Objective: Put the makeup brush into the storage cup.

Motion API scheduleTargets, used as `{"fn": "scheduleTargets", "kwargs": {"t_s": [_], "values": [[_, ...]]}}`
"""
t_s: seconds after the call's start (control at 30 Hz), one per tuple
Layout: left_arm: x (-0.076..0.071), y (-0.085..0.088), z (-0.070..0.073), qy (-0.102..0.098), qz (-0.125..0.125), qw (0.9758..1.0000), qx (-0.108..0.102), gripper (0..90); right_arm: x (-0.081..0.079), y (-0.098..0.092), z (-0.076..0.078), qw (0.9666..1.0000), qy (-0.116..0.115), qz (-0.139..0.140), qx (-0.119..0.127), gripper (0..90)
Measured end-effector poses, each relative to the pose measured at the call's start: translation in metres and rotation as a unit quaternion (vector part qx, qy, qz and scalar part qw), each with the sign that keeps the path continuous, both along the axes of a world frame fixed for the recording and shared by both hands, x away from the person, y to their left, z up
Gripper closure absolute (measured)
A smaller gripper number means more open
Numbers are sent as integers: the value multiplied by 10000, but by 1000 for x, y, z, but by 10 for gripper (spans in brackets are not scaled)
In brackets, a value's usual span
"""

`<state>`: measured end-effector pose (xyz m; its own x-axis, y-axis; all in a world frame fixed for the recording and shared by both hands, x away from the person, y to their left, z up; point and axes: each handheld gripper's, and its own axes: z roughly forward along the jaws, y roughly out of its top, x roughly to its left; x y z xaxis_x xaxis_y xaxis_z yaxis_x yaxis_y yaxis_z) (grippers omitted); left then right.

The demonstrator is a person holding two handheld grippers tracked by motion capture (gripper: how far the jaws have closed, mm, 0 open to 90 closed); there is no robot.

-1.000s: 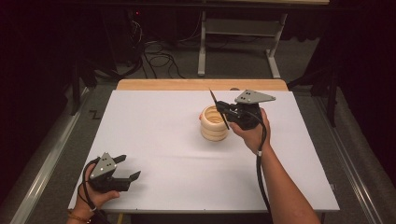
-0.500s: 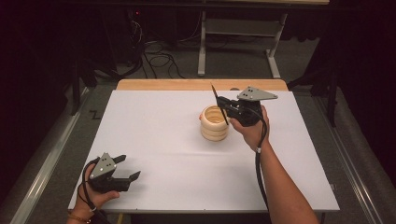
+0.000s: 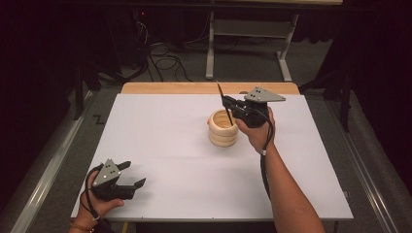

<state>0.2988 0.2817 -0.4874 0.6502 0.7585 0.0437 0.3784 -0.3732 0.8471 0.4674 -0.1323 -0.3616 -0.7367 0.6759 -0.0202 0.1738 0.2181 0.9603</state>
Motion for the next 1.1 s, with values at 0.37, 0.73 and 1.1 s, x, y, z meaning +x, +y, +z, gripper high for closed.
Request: {"fn": "scheduleTargets", "kwargs": {"t_s": [0.37,0.73,1.1], "values": [[0,0,0,10,12,10000,-24,203,8,-1,-3,10000,-16,-43,85,846],[-1,2,0,-15,24,10000,-58,203,19,6,-11,9999,12,-78,118,846],[-3,3,0,-11,39,10000,-62,202,24,14,-20,9998,69,-137,161,846]]}}
